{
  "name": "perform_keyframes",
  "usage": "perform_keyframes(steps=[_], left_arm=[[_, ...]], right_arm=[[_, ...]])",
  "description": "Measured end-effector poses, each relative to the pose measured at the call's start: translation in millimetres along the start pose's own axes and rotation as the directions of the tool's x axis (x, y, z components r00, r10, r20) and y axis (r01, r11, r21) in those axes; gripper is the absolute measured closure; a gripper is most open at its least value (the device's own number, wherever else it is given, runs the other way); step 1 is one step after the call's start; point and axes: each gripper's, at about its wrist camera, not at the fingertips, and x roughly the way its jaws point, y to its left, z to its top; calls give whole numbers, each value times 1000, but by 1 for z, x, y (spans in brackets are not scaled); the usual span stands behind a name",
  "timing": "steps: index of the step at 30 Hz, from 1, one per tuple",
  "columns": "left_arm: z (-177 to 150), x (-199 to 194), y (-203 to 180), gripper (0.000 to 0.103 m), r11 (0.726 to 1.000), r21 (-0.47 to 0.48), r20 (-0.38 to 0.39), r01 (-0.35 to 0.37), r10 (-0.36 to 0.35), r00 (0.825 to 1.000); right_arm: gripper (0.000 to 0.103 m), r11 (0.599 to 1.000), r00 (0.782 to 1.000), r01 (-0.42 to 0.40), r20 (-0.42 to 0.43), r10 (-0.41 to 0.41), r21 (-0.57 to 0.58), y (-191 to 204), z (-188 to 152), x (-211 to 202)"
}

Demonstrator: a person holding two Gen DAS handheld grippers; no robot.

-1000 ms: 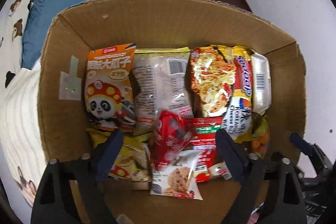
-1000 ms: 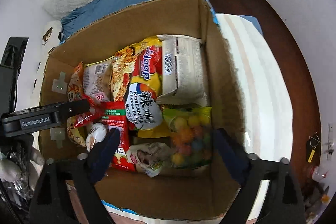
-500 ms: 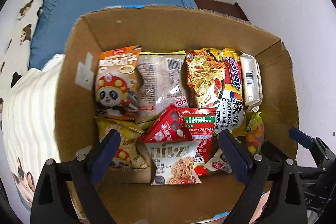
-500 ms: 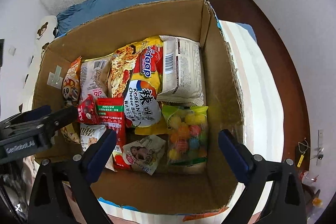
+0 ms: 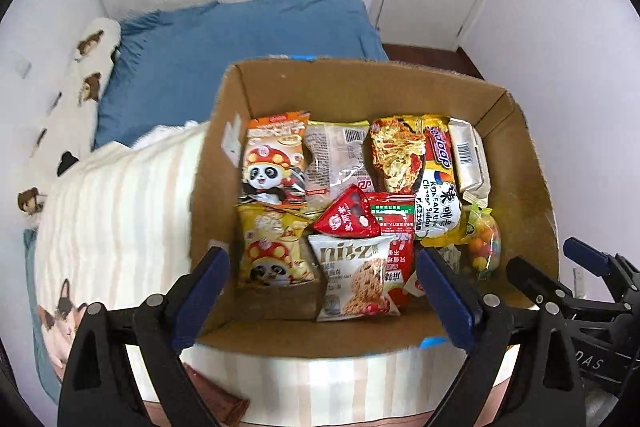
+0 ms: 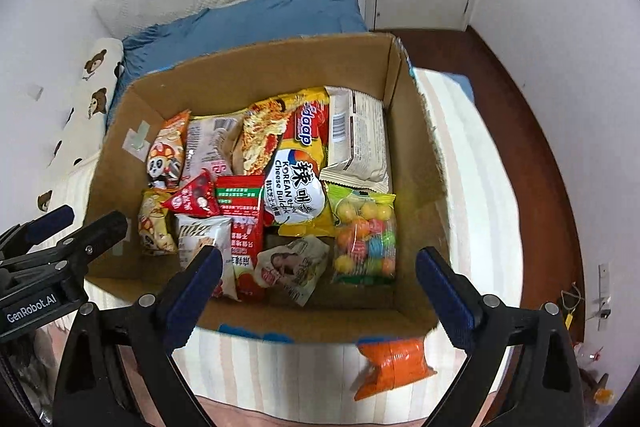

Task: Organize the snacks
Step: 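Withdraw both tools from the box toward the last snacks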

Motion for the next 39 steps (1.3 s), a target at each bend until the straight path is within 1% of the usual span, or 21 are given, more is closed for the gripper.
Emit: perform_keyframes(steps=[5, 10, 13, 15, 17, 22, 29, 34, 36, 39], left_arm=[[-21, -30, -2, 7, 1000, 14, 73, -21, 20, 997], [-42, -63, -3, 7, 1000, 16, 140, -13, 10, 990], [-53, -80, -3, 7, 1000, 16, 158, -7, 5, 987], [-61, -92, -2, 7, 1000, 17, 177, -3, 0, 984], [-68, -103, -3, 7, 1000, 24, 199, -11, 6, 980], [-82, -123, -5, 7, 999, 28, 251, -35, 27, 968], [-98, -144, -9, 7, 999, 24, 291, -30, 22, 957], [-107, -149, -11, 7, 999, 30, 298, -33, 22, 954], [-109, -149, -12, 7, 999, 28, 297, -32, 22, 955], [-112, -147, -13, 7, 999, 26, 297, -44, 34, 954]], right_arm=[[4, 1000, 997, 2, 71, -2, -5, 4, -17, -30], [4, 1000, 990, 4, 144, -2, -14, 6, -38, -65], [4, 1000, 983, 6, 186, -3, -18, 6, -51, -88], [4, 1000, 978, -4, 207, 6, -12, 4, -59, -101], [4, 1000, 976, -18, 219, 20, -10, 4, -65, -113], [4, 1000, 966, -22, 258, 24, -9, 1, -81, -137], [4, 1000, 942, 0, 334, 3, -11, 1, -101, -170], [4, 1000, 930, 7, 368, 0, -18, 2, -111, -185], [4, 1000, 929, -6, 369, 10, -12, 1, -112, -186], [4, 999, 936, -41, 349, 34, 13, -7, -112, -180]])
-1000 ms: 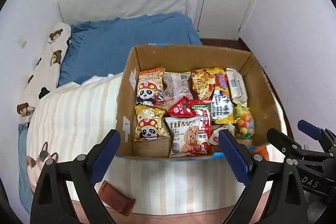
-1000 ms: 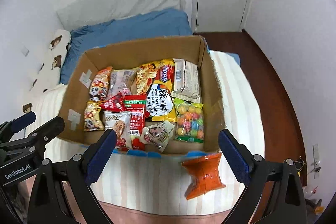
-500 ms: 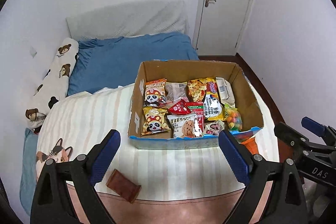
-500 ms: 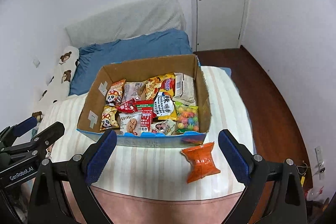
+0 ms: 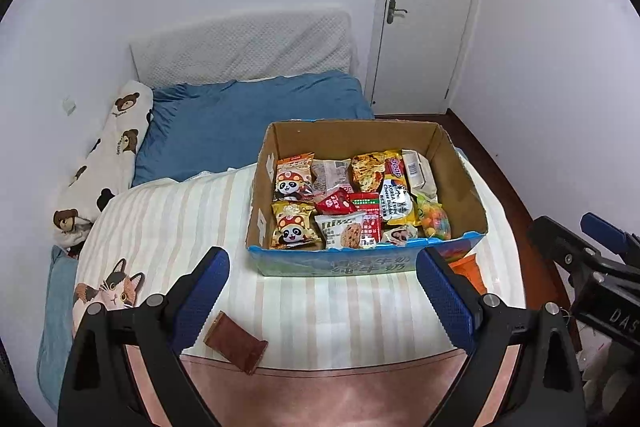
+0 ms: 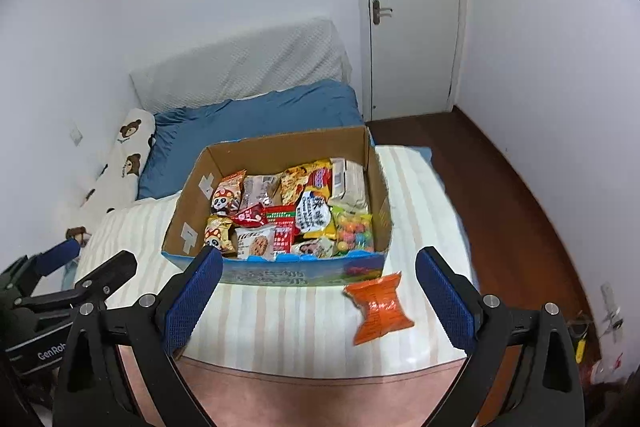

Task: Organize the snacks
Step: 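Withdraw both tools from the box toward the last snacks, then grasp the brown sauce packet with left gripper while right grasps the orange chips bag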

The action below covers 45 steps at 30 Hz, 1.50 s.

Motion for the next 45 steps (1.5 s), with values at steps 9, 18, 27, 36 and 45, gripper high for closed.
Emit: perform_keyframes(steps=[9, 18, 27, 36, 45], left_arm=[[-33, 60, 37, 7, 991, -105, -156, -84, 67, 986], [-93, 122, 90, 7, 959, -193, -374, -209, 125, 919], [-130, 144, 134, 7, 925, -299, -504, -234, 55, 862], [-151, 199, 175, 7, 792, -575, -545, -204, -185, 818], [-161, 207, 129, 46, 910, -392, -556, -136, -116, 823]], right_arm=[[4, 967, 973, 56, -230, 3, 250, -79, -36, 96], [16, 993, 904, 97, -423, -62, 61, -88, -73, 223], [46, 1000, 851, -7, -525, 16, 19, -50, -123, 227], [46, 996, 816, -54, -571, 84, 68, -16, -173, 214], [51, 995, 785, -58, -611, 99, 87, -16, -191, 214]])
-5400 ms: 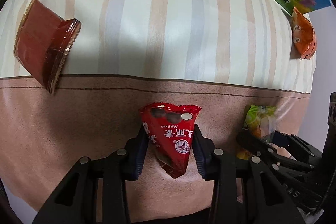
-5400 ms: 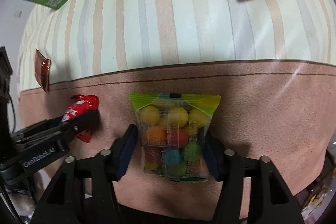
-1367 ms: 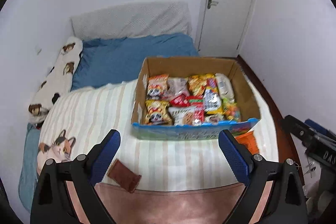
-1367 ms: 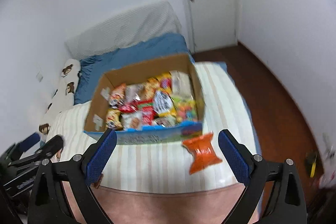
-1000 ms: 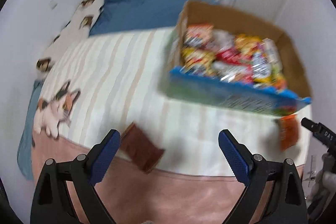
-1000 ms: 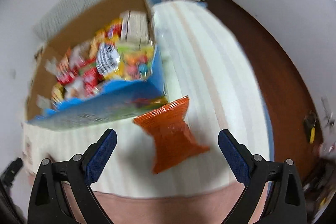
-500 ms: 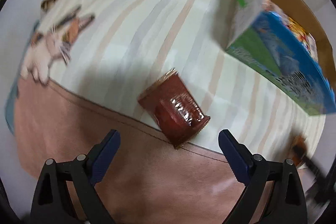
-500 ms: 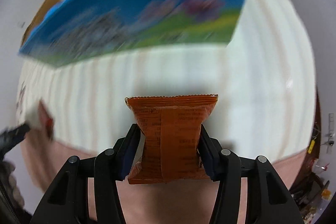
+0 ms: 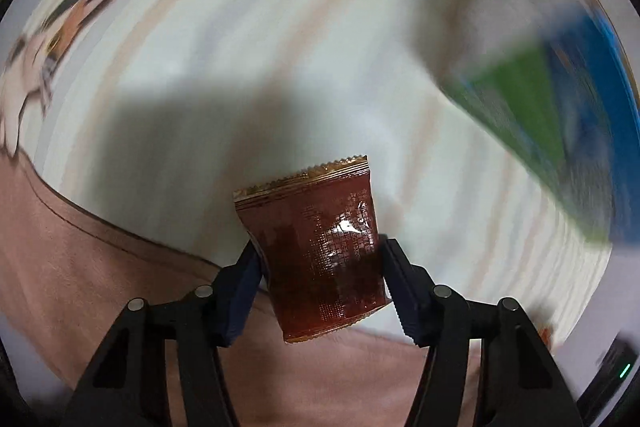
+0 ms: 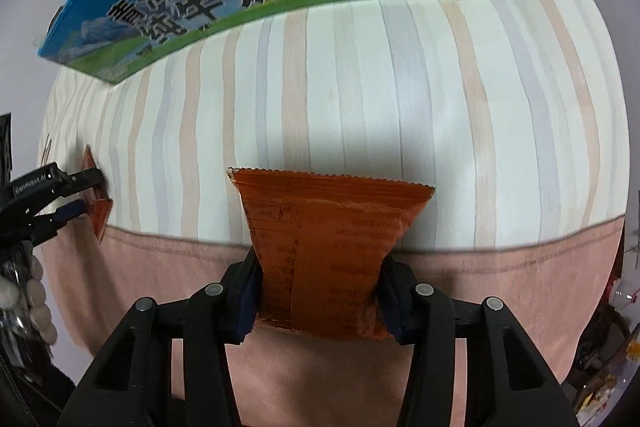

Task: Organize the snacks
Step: 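Grasp the brown sauce packet with left gripper while right grasps the orange chips bag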

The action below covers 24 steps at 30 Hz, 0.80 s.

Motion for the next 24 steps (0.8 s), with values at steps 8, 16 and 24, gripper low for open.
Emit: perform_keyframes(steps=[8, 16, 24], left_arm=[[-89, 17, -72, 46, 937, 348, -69, -19, 46, 997], [-122, 36, -90, 44, 911, 408, -66, -56, 91, 994], [-114, 53, -99, 44, 919, 392, -77, -54, 92, 993]], right_arm=[[52, 998, 994, -52, -96, 50, -19, 9, -48, 3], [50, 998, 992, -53, -116, 54, 16, 13, -63, 14], [36, 998, 992, -44, -118, 48, 38, 17, -67, 22]])
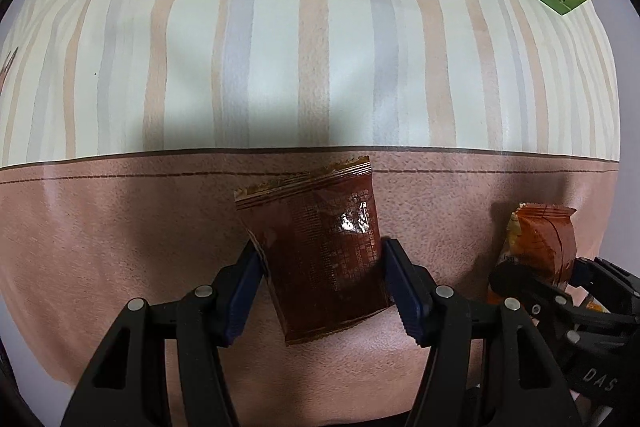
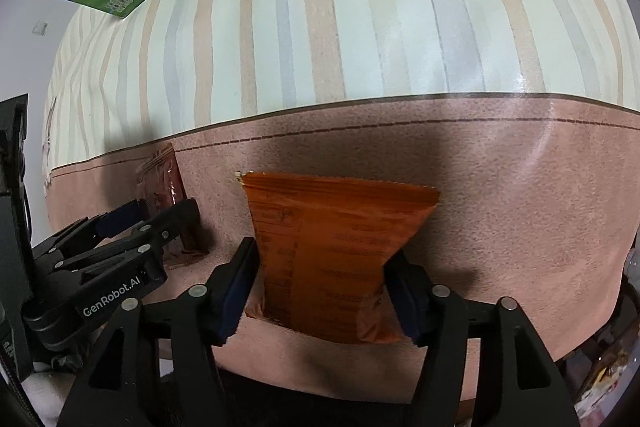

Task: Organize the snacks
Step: 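Grasp the brown sauce packet with left gripper while right grasps the orange chips bag, then carry both packets into the box and open both grippers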

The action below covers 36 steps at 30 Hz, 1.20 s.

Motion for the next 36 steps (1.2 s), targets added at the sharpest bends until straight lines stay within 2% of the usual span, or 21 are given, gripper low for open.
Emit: perform_keyframes(steps=[1, 4, 7, 11, 17, 20, 24, 26, 28, 30, 34, 36], left_arm=[[10, -5, 13, 44, 1000, -4, 0, 1, -1, 1000], [10, -5, 15, 45, 1000, -4, 4, -2, 2, 1000], [9, -17, 13, 46, 1000, -3, 13, -10, 10, 1000], [6, -38, 3, 47, 1000, 18, 36, 0, 0, 999], [21, -96, -11, 47, 997, 65, 129, 46, -54, 990], [41, -138, -17, 47, 993, 82, 192, 88, -103, 976], [86, -191, -20, 47, 982, 97, 248, 164, -183, 951], [116, -212, -23, 47, 979, 111, 271, 169, -193, 943], [147, -224, -25, 47, 980, 126, 280, 156, -186, 942], [185, -231, -23, 46, 981, 131, 280, 144, -176, 944], [263, -217, -22, 46, 986, 132, 220, 106, -134, 966], [289, -203, -23, 46, 987, 129, 183, 92, -115, 976]], right_arm=[[33, 1000, 1000, 1, -2, -1, -2, 2, 3, 1], [33, 1000, 1000, 10, 4, -10, -14, 9, 5, 6], [53, 998, 998, 52, 24, -51, -34, 10, 3, 7], [55, 999, 998, 28, 52, -26, -32, 9, 1, -4], [56, 997, 990, -55, 128, 61, -47, 20, 14, -52], [56, 993, 977, -89, 189, 101, -74, 27, 30, -93], [56, 984, 950, -125, 271, 154, -123, 39, 71, -155], [56, 982, 940, -118, 303, 158, -145, 44, 98, -181], [56, 982, 937, -78, 323, 131, -173, 48, 134, -201], [56, 983, 938, -47, 331, 104, -176, 48, 171, -210], [56, 985, 953, 16, 300, 37, -173, 55, 245, -206], [56, 984, 962, 43, 274, 5, -171, 52, 270, -198]])
